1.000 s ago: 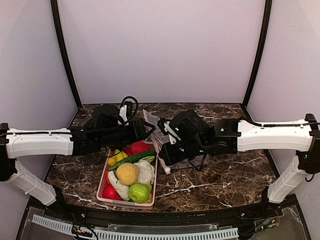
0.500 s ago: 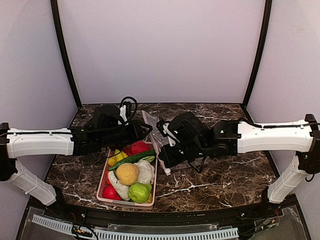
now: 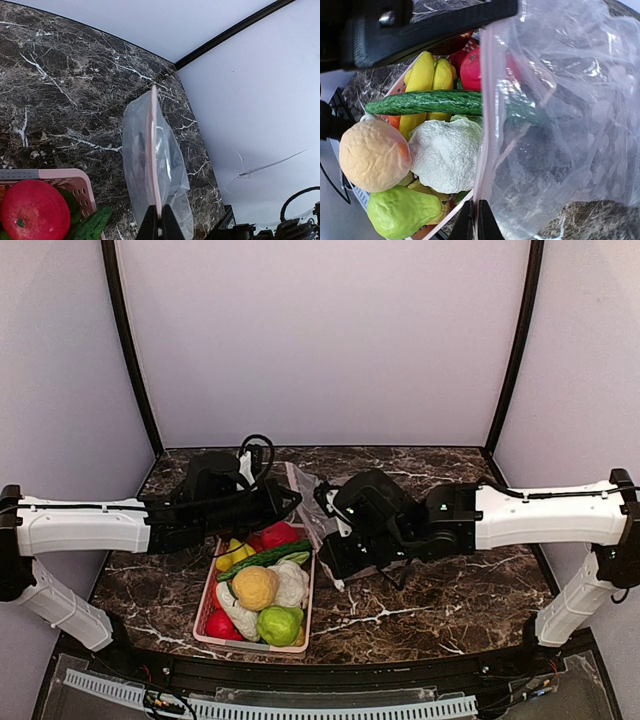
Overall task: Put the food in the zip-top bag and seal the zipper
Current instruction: Pass from the right arm to the left, then pass from the left arm to the right
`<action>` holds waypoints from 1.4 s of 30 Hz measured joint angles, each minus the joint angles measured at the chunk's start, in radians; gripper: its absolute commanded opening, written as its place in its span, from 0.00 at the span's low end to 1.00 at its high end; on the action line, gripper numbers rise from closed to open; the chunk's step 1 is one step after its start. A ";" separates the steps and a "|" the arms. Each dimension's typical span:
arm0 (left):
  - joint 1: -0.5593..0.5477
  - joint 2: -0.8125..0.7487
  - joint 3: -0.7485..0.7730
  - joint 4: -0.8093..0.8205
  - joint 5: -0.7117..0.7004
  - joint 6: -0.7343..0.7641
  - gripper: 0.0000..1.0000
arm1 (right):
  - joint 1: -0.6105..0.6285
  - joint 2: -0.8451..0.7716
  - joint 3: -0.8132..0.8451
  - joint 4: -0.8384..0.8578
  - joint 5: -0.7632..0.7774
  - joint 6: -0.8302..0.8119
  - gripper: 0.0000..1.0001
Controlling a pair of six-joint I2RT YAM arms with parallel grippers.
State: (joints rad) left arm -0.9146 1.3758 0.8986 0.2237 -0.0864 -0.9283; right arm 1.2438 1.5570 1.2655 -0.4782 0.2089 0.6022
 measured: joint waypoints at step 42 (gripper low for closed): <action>0.020 -0.090 -0.064 0.013 -0.065 -0.070 0.01 | 0.178 -0.051 -0.408 0.486 0.242 -0.231 0.30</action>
State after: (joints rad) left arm -0.8948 1.2861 0.8349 0.2371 -0.1513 -0.9985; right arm 1.4216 1.5059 0.8577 0.0074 0.4511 0.3710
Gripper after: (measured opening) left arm 0.012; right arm 0.340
